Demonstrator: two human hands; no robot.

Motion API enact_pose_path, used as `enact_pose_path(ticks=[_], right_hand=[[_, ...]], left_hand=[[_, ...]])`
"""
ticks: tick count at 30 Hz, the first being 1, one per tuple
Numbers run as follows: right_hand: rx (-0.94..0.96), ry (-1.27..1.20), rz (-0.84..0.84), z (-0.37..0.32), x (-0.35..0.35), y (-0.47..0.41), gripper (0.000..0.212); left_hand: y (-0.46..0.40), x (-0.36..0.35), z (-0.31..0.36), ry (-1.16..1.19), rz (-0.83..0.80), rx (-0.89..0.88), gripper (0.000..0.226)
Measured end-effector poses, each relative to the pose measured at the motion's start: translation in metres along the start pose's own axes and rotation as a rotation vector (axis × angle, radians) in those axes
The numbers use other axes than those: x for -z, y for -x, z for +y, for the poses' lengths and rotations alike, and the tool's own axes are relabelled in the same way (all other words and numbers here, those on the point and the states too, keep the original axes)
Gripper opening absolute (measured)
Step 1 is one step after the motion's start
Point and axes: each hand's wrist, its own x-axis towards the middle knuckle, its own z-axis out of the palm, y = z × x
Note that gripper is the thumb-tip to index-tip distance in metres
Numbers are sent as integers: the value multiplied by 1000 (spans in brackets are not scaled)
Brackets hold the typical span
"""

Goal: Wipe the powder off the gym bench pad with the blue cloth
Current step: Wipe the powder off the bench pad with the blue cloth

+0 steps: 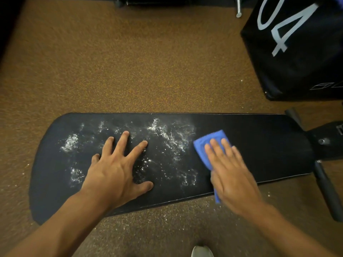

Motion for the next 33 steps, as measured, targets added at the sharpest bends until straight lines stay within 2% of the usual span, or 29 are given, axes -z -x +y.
enact_pose_path(ticks=[3, 4, 8, 11, 14, 17, 18, 21, 23, 25, 30, 31, 33], right_hand=[[-224, -24, 61, -14, -2, -44, 65], [-247, -34, 73, -24, -4, -50, 65], [15, -14, -2, -48, -7, -6, 63], [142, 12, -14, -21, -3, 21, 63], [-34, 16, 14, -5, 0, -12, 63], [-264, -41, 61, -31, -1, -51, 67], [-240, -52, 60, -43, -3, -50, 67], [10, -19, -17, -59, -7, -8, 64], [136, 12, -42, -46, -5, 18, 64], [167, 40, -37, -26, -3, 16, 64], [-176, -26, 43, -39, -2, -59, 64], [-208, -47, 54, -48, -3, -63, 65], [-127, -57, 29, -60, -5, -46, 64]], left_hand=[[0, -1, 0, 9, 1, 2, 113], [-1, -2, 0, 10, 4, 2, 113], [0, -3, -1, 5, 10, 1, 114], [1, -2, 0, 1, 6, 1, 113], [1, 0, 1, -15, 2, 1, 113], [0, -1, 1, -19, 5, -2, 113], [0, -2, 0, -17, 12, -3, 113], [1, -4, -1, -14, 26, -3, 114], [0, -3, -1, -19, 16, 2, 114], [0, -2, 0, -20, 6, 2, 113], [0, -3, -1, -16, 17, -4, 113], [0, -3, -1, -12, 17, -4, 113], [0, -4, -1, -7, 18, -4, 112]])
